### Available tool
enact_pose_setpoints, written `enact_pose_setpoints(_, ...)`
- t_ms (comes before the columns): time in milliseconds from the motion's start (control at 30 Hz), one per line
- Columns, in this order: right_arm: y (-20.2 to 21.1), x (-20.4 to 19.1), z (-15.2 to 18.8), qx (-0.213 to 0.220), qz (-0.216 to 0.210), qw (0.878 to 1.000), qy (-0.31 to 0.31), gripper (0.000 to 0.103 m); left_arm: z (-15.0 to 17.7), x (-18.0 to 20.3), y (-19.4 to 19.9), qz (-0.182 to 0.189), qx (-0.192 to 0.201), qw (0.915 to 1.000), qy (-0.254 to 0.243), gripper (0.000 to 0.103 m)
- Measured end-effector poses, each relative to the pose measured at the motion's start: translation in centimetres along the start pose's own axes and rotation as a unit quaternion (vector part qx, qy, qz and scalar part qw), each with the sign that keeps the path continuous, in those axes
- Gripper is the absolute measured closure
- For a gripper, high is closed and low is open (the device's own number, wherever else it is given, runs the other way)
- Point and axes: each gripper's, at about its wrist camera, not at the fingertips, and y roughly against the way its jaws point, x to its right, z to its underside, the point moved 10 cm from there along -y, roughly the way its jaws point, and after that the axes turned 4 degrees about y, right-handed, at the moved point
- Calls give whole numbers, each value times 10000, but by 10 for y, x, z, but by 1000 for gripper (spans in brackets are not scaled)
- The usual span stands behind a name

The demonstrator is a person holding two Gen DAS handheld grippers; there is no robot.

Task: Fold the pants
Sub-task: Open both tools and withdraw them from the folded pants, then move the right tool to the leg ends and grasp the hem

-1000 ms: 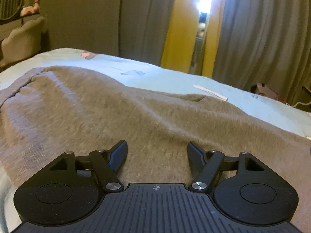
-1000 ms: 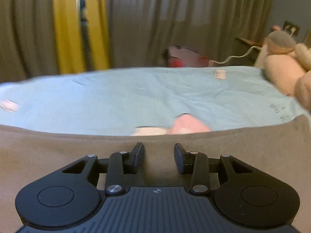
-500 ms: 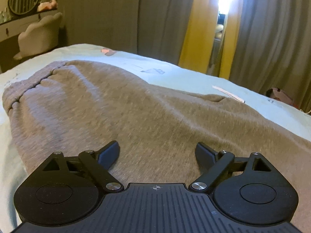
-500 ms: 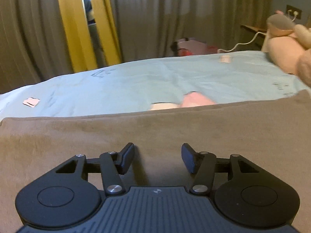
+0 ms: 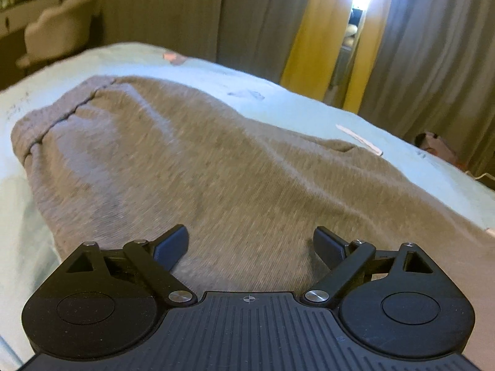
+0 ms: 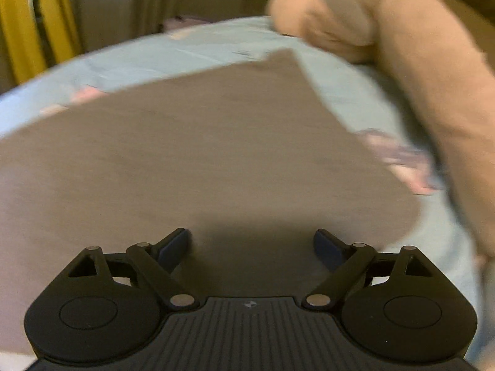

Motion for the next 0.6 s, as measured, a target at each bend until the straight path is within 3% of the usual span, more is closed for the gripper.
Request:
enact_pose_setpoints(167,-4,17,9,31,-180,9995,-267,4,-15,-27,8,31,-149,9995,279,9)
enact_pose_setpoints(333,-7,16,8,49,-99,9998,-146,4,-27,-49,17,-230,-88,9993,-295,9)
enact_pose_setpoints(433,-9,15,8,67,-135,9997,-183,4,-29,-68,17,-425,-169,9984,-335,9)
enact_pose_setpoints(600,-5,13,10,91,-134,9997,-199,4,-30,-110,8,-1260,-367,9912,-146,10)
